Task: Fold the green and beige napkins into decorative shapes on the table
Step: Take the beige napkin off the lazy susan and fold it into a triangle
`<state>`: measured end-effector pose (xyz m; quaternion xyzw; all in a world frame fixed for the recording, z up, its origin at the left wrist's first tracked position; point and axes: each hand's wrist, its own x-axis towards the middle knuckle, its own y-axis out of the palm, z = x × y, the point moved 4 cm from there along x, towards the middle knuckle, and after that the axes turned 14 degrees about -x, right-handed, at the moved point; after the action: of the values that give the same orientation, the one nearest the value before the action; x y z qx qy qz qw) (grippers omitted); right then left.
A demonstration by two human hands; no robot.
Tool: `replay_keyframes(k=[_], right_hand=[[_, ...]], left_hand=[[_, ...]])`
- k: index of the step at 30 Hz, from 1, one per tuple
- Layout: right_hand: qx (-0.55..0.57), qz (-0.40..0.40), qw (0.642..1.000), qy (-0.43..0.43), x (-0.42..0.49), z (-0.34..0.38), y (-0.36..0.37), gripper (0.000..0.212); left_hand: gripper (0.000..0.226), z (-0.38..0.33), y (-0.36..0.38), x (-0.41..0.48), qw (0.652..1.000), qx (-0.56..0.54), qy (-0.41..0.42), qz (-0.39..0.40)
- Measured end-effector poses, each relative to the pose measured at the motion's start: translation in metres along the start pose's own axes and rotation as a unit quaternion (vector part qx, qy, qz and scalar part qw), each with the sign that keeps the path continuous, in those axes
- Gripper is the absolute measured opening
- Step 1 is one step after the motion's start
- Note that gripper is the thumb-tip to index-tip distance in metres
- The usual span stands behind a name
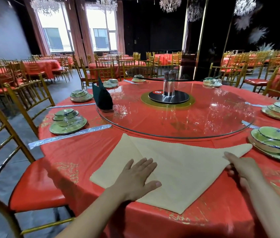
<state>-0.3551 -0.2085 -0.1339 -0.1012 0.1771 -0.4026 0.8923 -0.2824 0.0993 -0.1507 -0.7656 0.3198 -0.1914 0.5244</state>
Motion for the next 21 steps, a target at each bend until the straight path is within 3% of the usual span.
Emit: replay_keyframes(k=[4, 9, 12, 16, 19, 21], right_hand=[[-0.166, -0.119, 0.971, -0.124, 0.006, 0.025, -0.002, 0.018], [-0.341, -0.175, 0.873, -0.301, -0.036, 0.078, 0.034, 0.014], [-0.421, -0.144, 0.794, -0.413, -0.067, 0.097, 0.087, 0.01], [-0.596, -0.026, 0.68, -0.427, -0.088, 0.094, 0.165, 0.022], [-0.636, 0.029, 0.654, -0.408, -0.087, 0.084, 0.201, 0.036], [-0.642, 0.06, 0.661, -0.383, -0.081, 0.082, 0.212, 0.036]], left_hand=[[0.091, -0.003, -0.007, 0.0, 0.999, -0.048, 0.002, -0.008], [0.049, -0.005, -0.032, 0.011, 0.992, -0.109, 0.014, -0.059], [0.032, 0.008, -0.042, 0.027, 0.991, -0.11, -0.007, -0.074], [0.03, 0.027, -0.046, 0.051, 0.995, -0.047, -0.057, -0.06], [0.029, 0.042, -0.048, 0.063, 0.992, -0.035, -0.094, -0.08], [0.028, 0.052, -0.048, 0.07, 0.991, -0.041, -0.087, -0.09]])
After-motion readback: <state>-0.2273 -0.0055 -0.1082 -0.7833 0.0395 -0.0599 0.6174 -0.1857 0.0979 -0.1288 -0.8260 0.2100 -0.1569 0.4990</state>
